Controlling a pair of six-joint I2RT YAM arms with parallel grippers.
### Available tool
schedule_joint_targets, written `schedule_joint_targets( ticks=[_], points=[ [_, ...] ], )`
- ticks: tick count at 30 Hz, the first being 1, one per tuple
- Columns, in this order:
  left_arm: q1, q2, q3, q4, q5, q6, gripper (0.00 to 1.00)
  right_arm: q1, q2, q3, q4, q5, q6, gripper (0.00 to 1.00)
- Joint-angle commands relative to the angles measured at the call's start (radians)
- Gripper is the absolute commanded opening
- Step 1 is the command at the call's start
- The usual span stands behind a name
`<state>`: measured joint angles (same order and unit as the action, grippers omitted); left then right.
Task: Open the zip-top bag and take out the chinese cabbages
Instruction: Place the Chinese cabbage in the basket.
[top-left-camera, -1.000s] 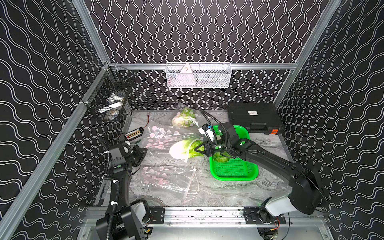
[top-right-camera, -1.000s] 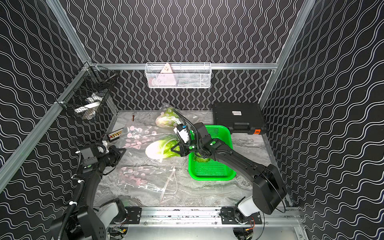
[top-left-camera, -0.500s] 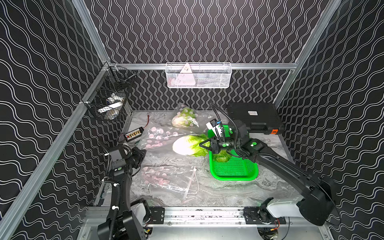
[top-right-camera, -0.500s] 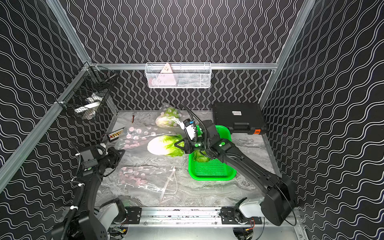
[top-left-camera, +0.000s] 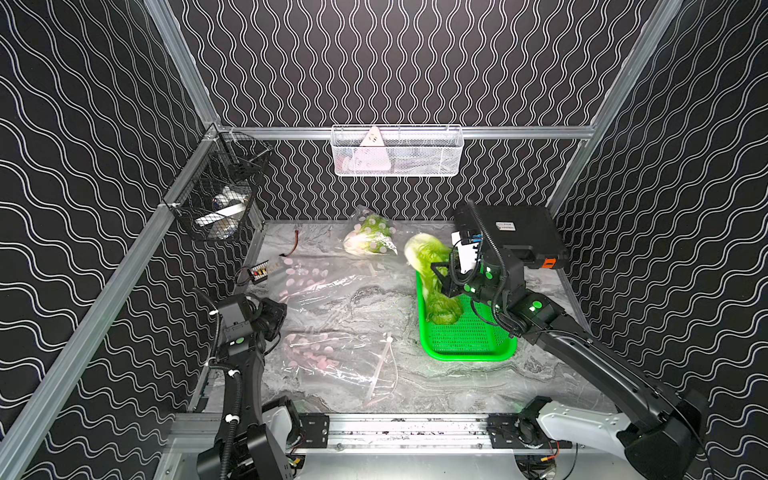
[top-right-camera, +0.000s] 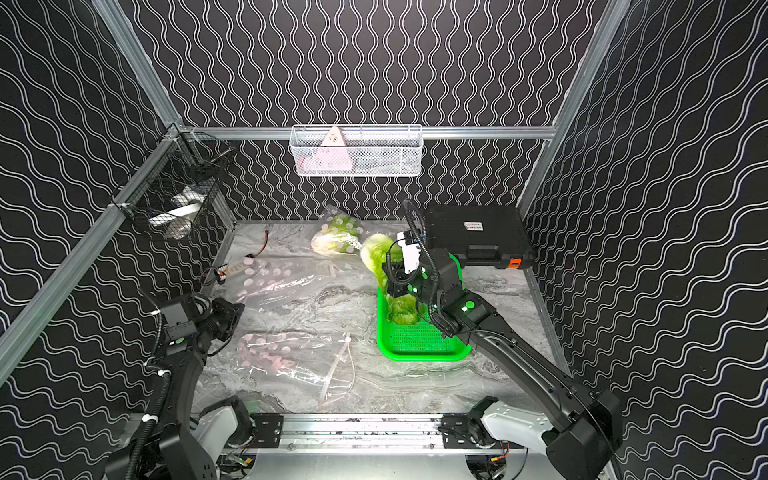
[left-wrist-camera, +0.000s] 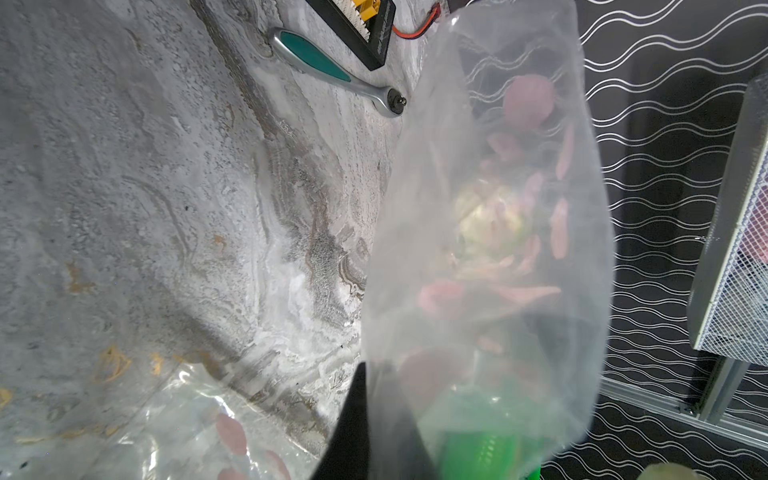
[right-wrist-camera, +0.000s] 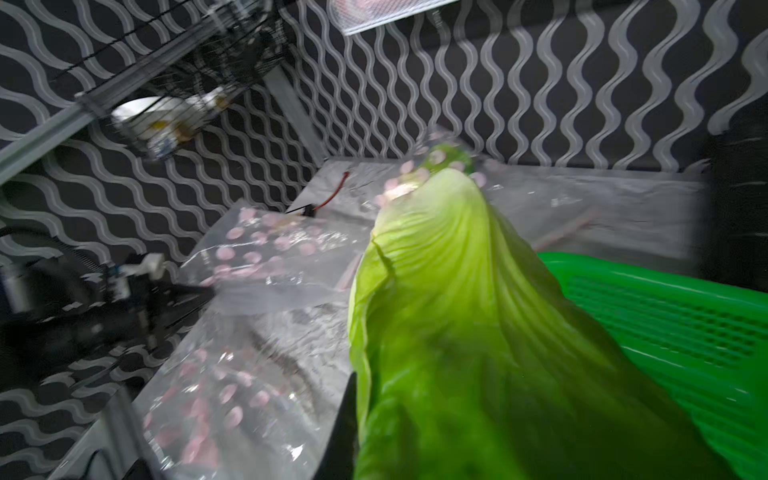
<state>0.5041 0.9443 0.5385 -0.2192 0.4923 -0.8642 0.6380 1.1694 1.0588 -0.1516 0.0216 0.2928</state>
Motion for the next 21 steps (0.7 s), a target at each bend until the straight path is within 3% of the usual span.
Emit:
schedule_joint_targets(
  ticks=[1, 5, 12, 21],
  points=[
    [0.001, 0.026, 0.031, -0.011, 0.021, 0.048, 0.99, -0.038, 0.033, 0.019, -0.021, 0.207, -0.041, 0.0],
    [0.001, 0.051, 0.069, -0.038, 0.04, 0.087, 0.99, -0.132, 0.073, 0.006, -0.008, 0.19, -0.02, 0.0],
    [0.001, 0.032, 0.202, -0.123, 0.042, 0.178, 0.99, -0.293, 0.137, -0.06, 0.068, 0.055, 0.028, 0.0],
    [-0.015, 0.062, 0.309, -0.221, -0.031, 0.303, 0.99, -0.36, 0.206, -0.189, 0.182, -0.084, 0.105, 0.0]
  ],
)
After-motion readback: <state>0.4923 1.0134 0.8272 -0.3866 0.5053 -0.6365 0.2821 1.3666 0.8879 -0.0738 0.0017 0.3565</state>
